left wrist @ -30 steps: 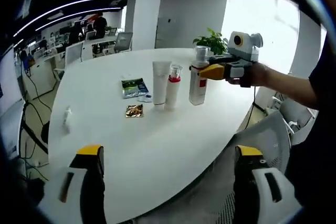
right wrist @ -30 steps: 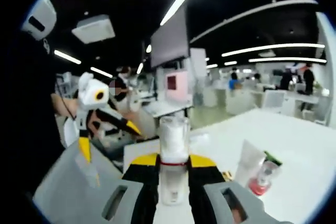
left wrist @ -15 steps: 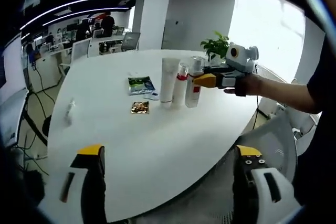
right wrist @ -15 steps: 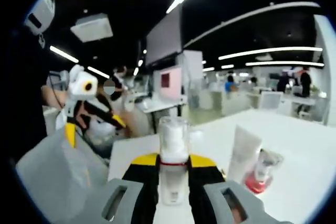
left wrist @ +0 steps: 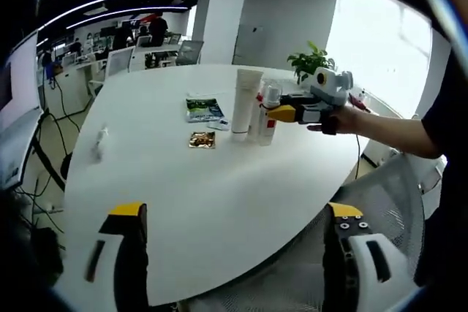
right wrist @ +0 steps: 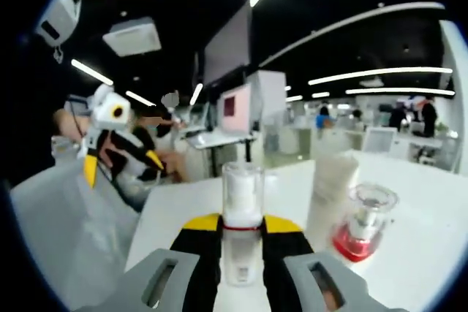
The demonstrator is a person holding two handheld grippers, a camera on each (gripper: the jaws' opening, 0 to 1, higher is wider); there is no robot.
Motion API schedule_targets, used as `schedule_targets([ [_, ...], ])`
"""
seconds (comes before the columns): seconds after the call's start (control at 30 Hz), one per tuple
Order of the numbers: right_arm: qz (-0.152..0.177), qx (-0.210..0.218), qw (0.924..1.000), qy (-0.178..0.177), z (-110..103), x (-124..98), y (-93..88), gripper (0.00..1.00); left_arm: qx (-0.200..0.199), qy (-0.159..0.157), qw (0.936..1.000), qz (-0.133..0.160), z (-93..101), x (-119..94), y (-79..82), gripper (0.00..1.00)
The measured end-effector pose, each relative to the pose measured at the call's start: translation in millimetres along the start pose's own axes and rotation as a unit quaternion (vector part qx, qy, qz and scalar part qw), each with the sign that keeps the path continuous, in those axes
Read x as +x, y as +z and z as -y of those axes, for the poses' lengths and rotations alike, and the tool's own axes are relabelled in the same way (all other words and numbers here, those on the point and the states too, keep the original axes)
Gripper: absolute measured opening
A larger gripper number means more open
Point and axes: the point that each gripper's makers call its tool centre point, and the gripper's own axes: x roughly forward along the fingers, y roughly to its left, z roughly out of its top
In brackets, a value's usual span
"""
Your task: Arrange the skincare products in the storage area until every visible bottle or jar stands upright without overlapping.
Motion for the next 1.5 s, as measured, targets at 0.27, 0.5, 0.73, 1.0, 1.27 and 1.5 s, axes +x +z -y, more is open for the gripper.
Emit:
schedule_targets([
  [0.27,0.009,-0.014,0.9998,-0.005,15,5,-9.3,0.13,-0.003,0.003,1.0000,0.000,-1.4,3,-3.2,0.94],
  [0.5,0.003,-0.020,0.9998,0.006,18,11,-22.9,0.13,0.019,0.030,0.9993,0.010,-9.4,3,-2.1,0.90],
  [0.73,0.005,-0.012,0.9999,-0.002,27,8,-32.2,0.13,0.012,0.031,0.9992,0.020,-12.5,5,-2.3,0.89],
  [1.0,0.001,-0.025,0.9997,-0.001,32,12,-38.7,0.13,0.043,0.045,0.9980,0.015,-15.9,10,-4.5,0.88],
  [1.27,-0.003,-0.022,0.9997,0.004,26,14,-46.0,0.13,0.044,0.038,0.9982,0.013,-16.6,15,-6.9,0.88],
  [1.5,0.003,-0.023,0.9997,0.000,30,18,-51.6,0.14,0.035,0.039,0.9984,0.021,-19.2,15,-6.1,0.87],
])
